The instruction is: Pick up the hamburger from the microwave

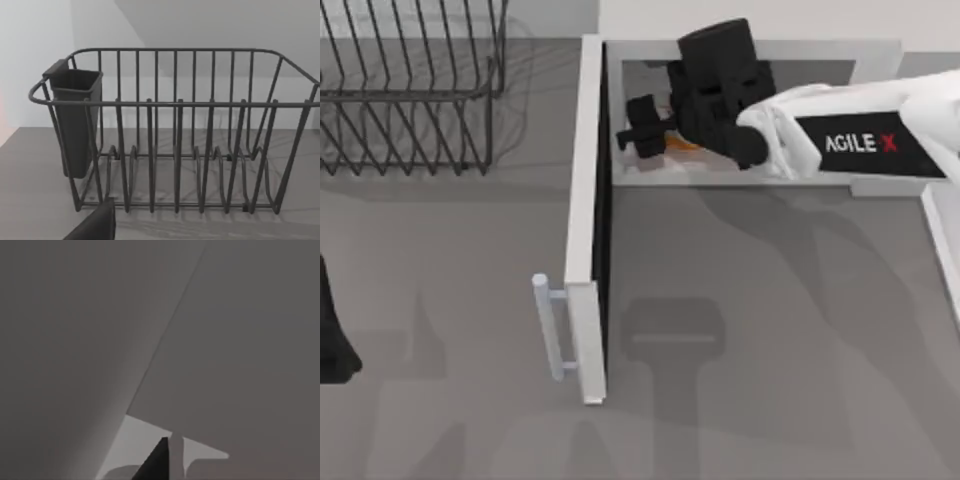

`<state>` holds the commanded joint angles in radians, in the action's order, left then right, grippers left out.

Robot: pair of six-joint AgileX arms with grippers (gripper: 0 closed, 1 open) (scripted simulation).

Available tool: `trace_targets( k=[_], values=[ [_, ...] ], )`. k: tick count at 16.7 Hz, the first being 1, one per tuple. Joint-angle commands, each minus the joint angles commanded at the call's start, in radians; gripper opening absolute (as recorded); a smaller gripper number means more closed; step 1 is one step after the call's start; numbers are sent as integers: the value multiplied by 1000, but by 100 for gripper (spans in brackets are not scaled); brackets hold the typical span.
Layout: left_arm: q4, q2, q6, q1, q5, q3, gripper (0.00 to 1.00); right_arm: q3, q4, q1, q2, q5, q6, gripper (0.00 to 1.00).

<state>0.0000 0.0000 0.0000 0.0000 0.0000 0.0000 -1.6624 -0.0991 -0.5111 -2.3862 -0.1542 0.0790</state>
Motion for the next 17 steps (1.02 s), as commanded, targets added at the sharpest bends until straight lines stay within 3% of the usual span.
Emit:
trace_targets(
  k=[4,13,17],
  values=[
    [0,0,0,0,0,0,100,70,-18,-29,70,-66,31,0],
    [0,0,0,0,0,0,100,598,-129,-211,593,-496,224,0],
    [0,0,0,0,0,0,100,669,-149,-245,664,-566,258,0]
  ],
)
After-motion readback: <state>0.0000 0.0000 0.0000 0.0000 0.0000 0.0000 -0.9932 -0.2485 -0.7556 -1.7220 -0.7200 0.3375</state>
